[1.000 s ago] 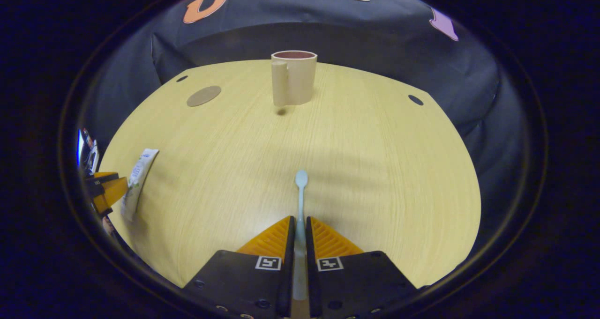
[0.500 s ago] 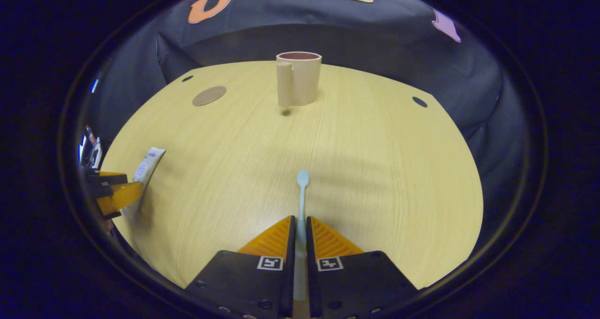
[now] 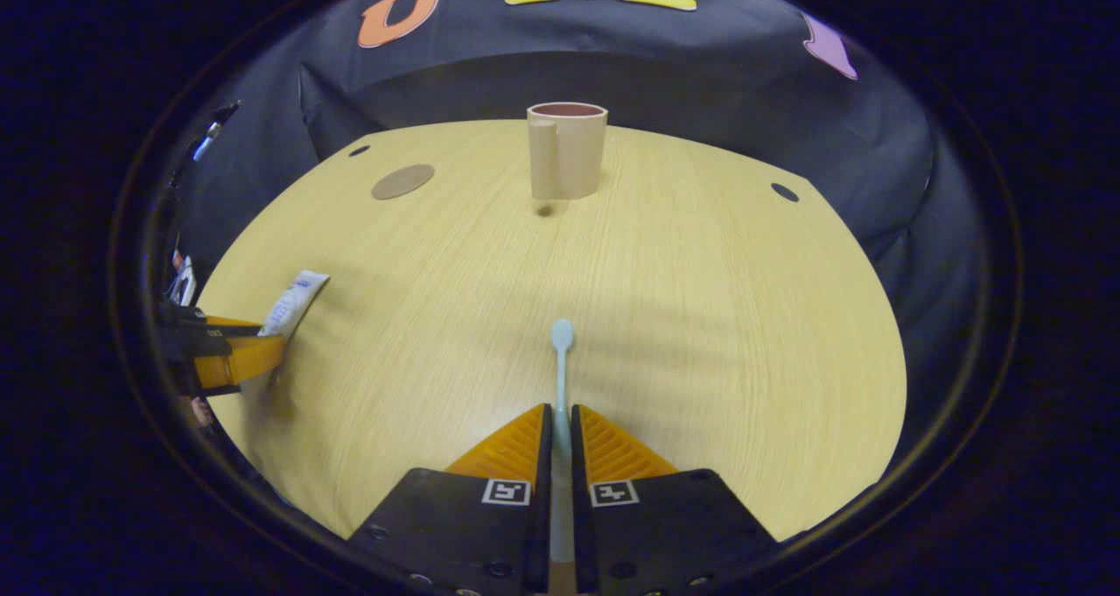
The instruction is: Put the toothbrush and toothpaste on the desktop into the cup, then pick up the cup and place it on the coaster on the desktop.
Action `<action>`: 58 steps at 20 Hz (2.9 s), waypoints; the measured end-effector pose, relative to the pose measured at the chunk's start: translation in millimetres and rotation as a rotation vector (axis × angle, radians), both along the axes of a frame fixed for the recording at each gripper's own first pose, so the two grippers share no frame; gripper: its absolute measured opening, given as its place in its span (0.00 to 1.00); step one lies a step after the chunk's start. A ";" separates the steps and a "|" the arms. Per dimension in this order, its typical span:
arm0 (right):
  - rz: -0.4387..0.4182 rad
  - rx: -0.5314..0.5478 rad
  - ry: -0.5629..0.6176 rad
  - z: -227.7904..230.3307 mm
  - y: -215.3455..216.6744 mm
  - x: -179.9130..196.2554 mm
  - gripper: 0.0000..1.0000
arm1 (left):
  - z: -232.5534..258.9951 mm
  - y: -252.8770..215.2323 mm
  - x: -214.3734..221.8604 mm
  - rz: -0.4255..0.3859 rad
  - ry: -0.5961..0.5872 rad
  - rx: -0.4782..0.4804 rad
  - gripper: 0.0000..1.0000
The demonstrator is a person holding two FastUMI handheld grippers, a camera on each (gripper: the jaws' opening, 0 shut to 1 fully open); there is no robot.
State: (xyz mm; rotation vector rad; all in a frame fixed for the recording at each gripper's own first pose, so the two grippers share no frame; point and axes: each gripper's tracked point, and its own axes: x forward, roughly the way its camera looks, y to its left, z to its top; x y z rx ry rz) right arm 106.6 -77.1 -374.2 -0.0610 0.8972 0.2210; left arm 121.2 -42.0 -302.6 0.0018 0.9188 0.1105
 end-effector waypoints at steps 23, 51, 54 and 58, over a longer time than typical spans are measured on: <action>0.155 0.137 -0.520 263.6 68.6 136.8 0.09 | 101.0 35.6 0.1 0.162 -0.310 -0.029 0.35; 0.014 0.127 -0.623 190.9 -32.9 235.9 0.98 | 235.0 -115.8 239.0 -0.145 -0.805 -0.137 0.38; -0.047 0.113 -0.619 158.2 -66.8 219.5 0.96 | 270.4 -136.2 266.1 -0.188 -0.941 -0.207 0.34; -0.085 0.178 -0.580 130.8 -79.8 207.1 0.96 | 265.5 -156.7 303.7 -0.238 -1.003 -0.275 0.34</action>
